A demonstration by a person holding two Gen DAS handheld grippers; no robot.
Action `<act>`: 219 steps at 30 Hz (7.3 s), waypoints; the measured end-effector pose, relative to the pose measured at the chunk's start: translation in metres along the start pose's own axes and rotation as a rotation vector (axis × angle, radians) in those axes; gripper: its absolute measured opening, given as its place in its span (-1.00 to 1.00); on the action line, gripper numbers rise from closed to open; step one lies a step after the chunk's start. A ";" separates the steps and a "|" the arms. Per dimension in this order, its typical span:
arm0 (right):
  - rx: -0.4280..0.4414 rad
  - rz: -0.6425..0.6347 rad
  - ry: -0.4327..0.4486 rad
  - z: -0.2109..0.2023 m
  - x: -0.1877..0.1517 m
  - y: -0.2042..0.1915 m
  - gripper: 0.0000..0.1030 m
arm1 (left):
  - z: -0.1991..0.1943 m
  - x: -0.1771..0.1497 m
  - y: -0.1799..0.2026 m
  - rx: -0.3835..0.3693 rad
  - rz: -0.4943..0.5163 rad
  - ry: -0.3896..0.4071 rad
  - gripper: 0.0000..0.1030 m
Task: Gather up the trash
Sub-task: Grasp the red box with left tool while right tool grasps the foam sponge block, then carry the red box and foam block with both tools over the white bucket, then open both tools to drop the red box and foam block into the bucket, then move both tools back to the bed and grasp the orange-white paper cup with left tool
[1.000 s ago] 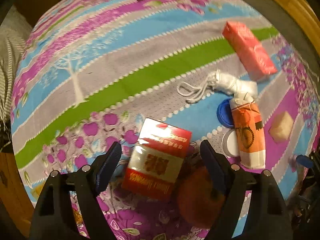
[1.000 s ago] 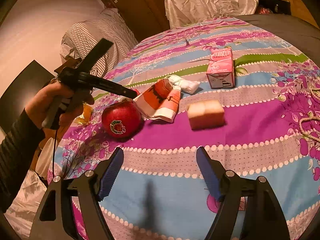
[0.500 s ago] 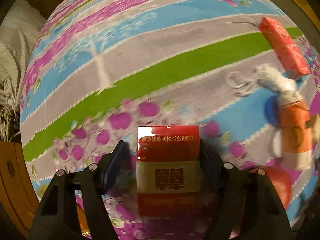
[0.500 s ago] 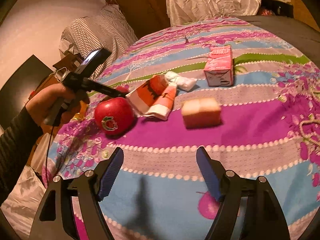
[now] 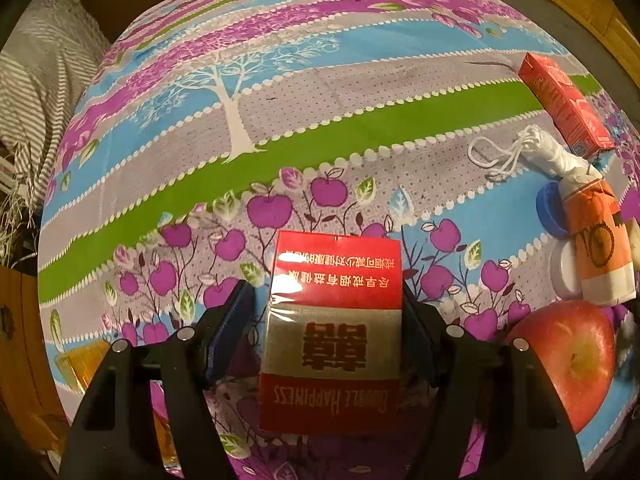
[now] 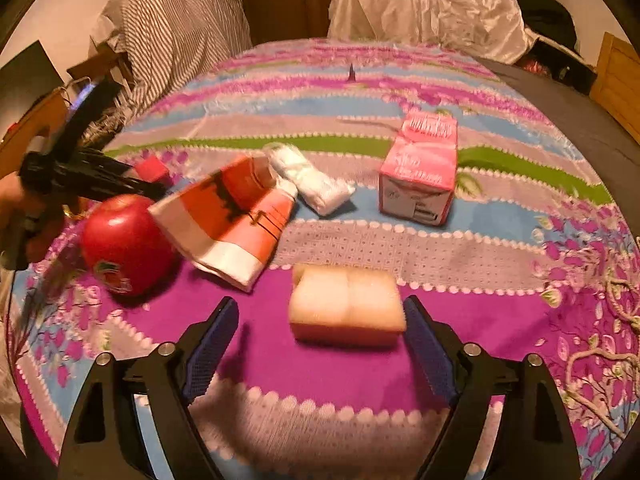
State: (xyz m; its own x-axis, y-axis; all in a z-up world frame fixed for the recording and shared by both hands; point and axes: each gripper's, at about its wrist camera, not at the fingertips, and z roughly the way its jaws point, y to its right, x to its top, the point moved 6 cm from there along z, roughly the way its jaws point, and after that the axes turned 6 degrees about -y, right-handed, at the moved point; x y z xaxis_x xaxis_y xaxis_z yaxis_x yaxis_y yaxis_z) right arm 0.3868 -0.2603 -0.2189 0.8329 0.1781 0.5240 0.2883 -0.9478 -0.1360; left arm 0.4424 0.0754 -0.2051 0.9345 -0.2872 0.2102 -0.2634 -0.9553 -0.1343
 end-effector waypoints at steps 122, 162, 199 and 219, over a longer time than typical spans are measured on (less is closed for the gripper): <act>0.471 -0.771 -0.204 -0.041 0.060 -0.802 -0.04 | -0.185 -0.467 -0.402 0.209 -1.004 0.312 0.09; 0.502 -0.680 -0.238 -0.028 0.065 -0.769 0.39 | -0.177 -0.490 -0.437 0.175 -1.086 0.332 0.31; 0.222 0.105 0.148 -0.140 -0.080 -0.091 0.48 | -0.151 -0.111 0.028 -0.144 -0.165 0.328 0.36; 0.240 0.214 0.178 -0.127 -0.087 -0.006 0.48 | -0.061 0.005 0.158 -0.121 0.060 0.141 -0.20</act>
State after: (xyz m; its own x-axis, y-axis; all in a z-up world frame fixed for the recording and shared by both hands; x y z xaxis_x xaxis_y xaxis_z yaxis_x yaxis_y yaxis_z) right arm 0.2529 -0.3035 -0.1571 0.7973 -0.0859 0.5975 0.2367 -0.8660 -0.4404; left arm 0.3904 -0.0816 -0.1664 0.8757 -0.3426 0.3402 -0.3524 -0.9352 -0.0346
